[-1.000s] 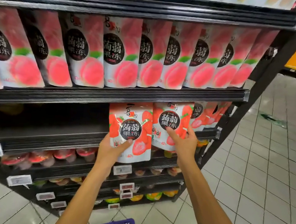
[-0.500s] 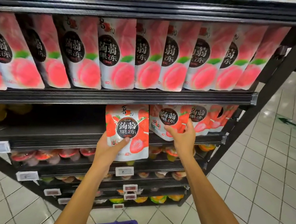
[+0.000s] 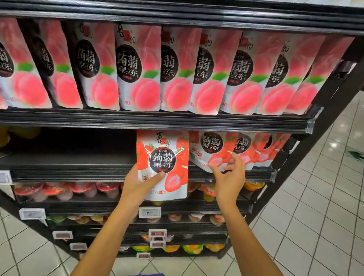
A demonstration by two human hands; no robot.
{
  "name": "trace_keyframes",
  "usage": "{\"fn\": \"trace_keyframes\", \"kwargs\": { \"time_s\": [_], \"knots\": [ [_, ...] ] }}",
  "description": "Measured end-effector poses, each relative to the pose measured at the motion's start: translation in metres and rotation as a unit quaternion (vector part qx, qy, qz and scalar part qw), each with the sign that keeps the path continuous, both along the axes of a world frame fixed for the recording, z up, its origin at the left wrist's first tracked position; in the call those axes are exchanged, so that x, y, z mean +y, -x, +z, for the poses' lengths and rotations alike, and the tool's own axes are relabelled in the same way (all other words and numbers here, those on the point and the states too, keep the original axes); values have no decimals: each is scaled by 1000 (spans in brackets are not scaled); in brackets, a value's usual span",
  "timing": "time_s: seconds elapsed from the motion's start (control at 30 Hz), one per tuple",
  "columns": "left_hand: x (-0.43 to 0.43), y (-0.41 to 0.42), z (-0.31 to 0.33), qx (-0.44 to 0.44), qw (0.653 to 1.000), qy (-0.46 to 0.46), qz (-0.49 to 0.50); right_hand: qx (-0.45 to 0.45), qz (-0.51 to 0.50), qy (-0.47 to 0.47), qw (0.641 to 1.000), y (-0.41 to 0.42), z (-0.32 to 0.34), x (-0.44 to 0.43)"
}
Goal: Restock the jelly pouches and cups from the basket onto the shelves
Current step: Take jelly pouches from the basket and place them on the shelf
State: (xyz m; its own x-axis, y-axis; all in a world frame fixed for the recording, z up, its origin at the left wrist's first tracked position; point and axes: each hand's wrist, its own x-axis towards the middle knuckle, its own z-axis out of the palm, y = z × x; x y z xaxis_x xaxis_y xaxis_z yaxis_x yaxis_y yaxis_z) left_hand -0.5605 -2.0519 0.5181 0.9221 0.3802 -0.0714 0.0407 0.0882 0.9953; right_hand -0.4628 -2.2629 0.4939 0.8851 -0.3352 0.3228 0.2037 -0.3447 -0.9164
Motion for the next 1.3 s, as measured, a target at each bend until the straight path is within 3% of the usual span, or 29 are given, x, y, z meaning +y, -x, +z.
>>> {"fn": "trace_keyframes", "kwargs": {
  "time_s": [0.4,0.5,0.57,0.63,0.83,1.07,1.3],
  "knots": [
    [-20,-3,1,-1,1000,-3,-30,1,-3,-76,997,21,3,-1],
    [-21,-4,2,-4,999,-7,-46,44,187,-147,970,38,10,2],
    [-21,-6,4,-13,998,-18,-61,81,328,-120,934,42,15,7],
    [-21,-8,7,-20,997,-30,-71,82,369,-102,920,40,18,12],
    [-26,-21,18,-45,995,-87,-20,46,294,-138,945,29,27,22],
    [-39,-22,23,-42,982,-175,-58,32,183,-60,981,14,27,39],
    [-53,-28,10,-19,987,-130,-95,32,162,-24,986,15,26,45]
  ]
}}
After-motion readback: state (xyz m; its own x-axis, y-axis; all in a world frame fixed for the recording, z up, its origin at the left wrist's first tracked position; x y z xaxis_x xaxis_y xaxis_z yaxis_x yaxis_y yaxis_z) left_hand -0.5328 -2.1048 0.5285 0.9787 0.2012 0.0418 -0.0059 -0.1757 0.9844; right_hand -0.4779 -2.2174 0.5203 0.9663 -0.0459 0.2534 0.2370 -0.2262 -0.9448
